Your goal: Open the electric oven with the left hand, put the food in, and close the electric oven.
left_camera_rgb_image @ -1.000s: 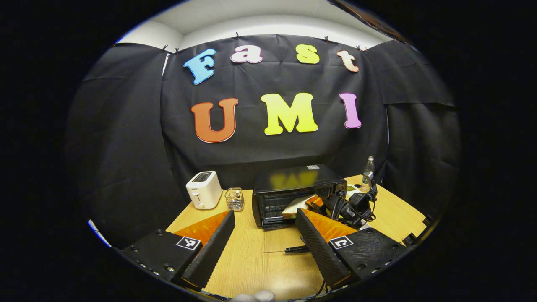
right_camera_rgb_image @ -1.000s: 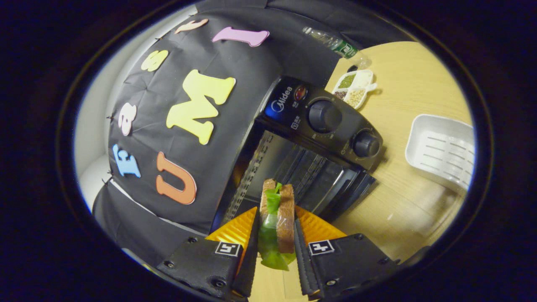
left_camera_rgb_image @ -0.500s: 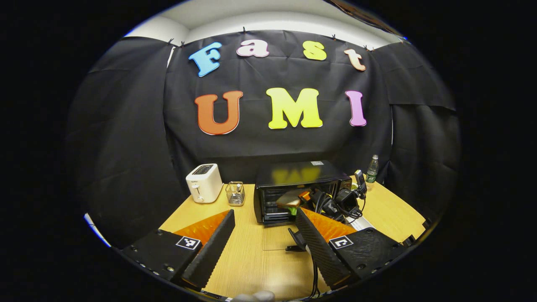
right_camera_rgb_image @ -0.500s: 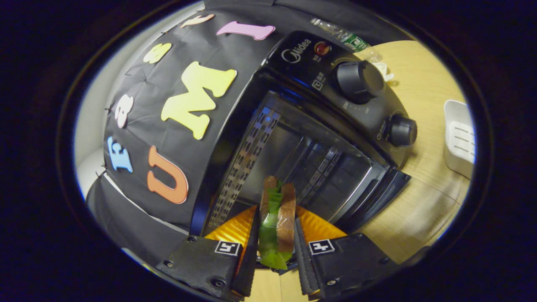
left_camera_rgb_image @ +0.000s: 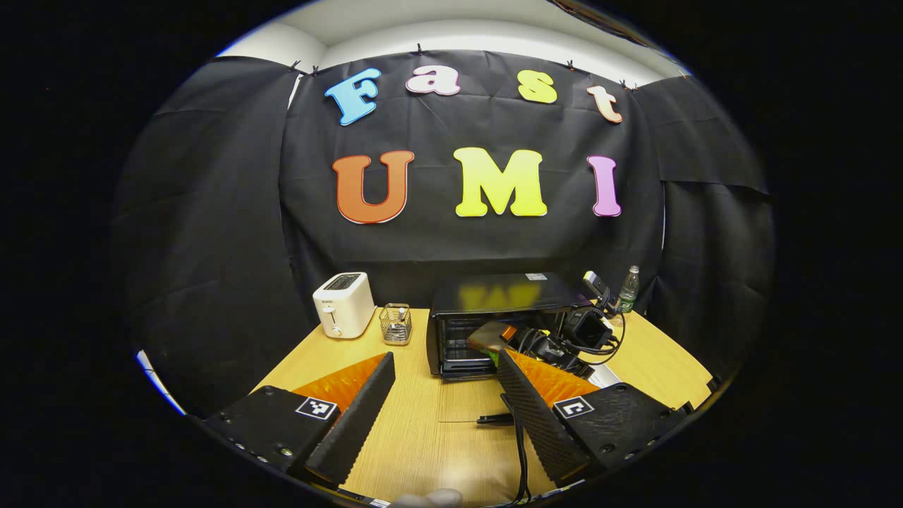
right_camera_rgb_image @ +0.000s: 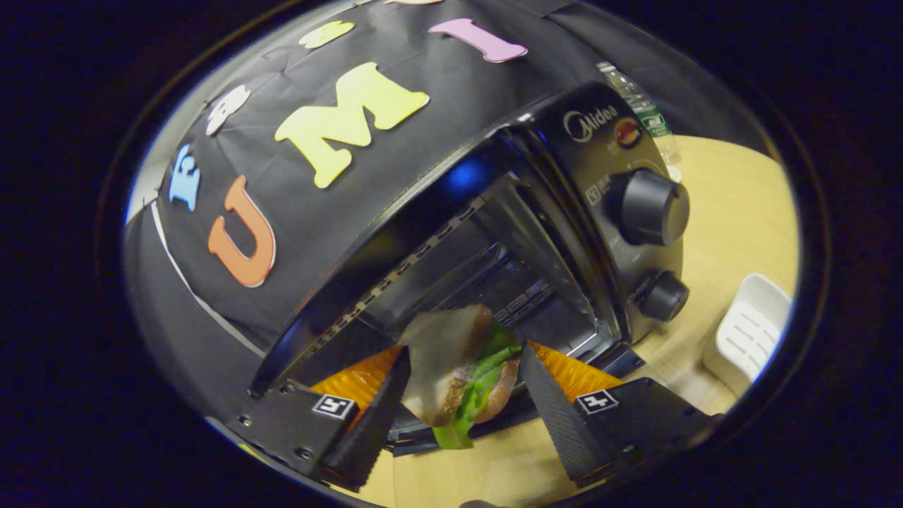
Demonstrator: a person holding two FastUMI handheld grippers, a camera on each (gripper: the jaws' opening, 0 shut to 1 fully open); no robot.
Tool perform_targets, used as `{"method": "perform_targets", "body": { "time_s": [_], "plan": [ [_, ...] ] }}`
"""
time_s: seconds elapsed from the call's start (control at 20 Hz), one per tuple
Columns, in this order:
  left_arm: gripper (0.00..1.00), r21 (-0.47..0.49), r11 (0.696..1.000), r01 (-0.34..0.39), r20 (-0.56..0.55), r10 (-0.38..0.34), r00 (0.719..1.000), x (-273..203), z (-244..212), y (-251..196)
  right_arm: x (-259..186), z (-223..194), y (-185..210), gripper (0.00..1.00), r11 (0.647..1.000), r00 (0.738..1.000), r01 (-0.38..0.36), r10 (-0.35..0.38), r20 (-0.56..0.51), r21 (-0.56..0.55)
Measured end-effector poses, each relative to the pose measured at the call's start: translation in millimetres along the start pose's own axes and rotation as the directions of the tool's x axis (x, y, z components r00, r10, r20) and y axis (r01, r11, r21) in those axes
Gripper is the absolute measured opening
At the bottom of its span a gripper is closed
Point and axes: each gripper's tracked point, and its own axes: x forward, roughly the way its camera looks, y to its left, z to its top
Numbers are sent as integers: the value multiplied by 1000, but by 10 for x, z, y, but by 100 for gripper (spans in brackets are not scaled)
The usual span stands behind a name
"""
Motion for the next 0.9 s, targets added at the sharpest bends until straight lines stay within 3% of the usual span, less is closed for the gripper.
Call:
{"method": "perform_targets", "body": {
  "time_s": [0.2,0.25,0.3,0.35,0.4,0.7,0.9],
  "plan": [
    [96,-4,1000,-6,15,7,1000,17,90,6,-232,95,24,89,994,1000,-12,11,-10,-104],
    [96,-7,1000,-9,24,9,1000,10,134,9,-321,111,17,100,989,1000,-3,0,-19,-150],
    [96,-11,1000,-11,35,12,999,13,191,13,-429,137,47,88,982,1000,-8,3,-28,-191],
    [96,-12,1000,-15,45,16,999,11,230,19,-541,179,59,100,973,1000,-13,7,-29,-231],
    [96,-12,1000,-19,57,20,998,2,286,36,-683,255,84,89,965,1000,-10,4,-24,-263],
    [96,13,999,-38,74,37,997,-27,317,26,-1701,1050,88,89,877,998,4,23,51,-481],
    [96,25,998,-57,44,56,998,-11,87,-63,-2417,1705,-167,89,853,991,45,29,133,-520]
  ]
}}
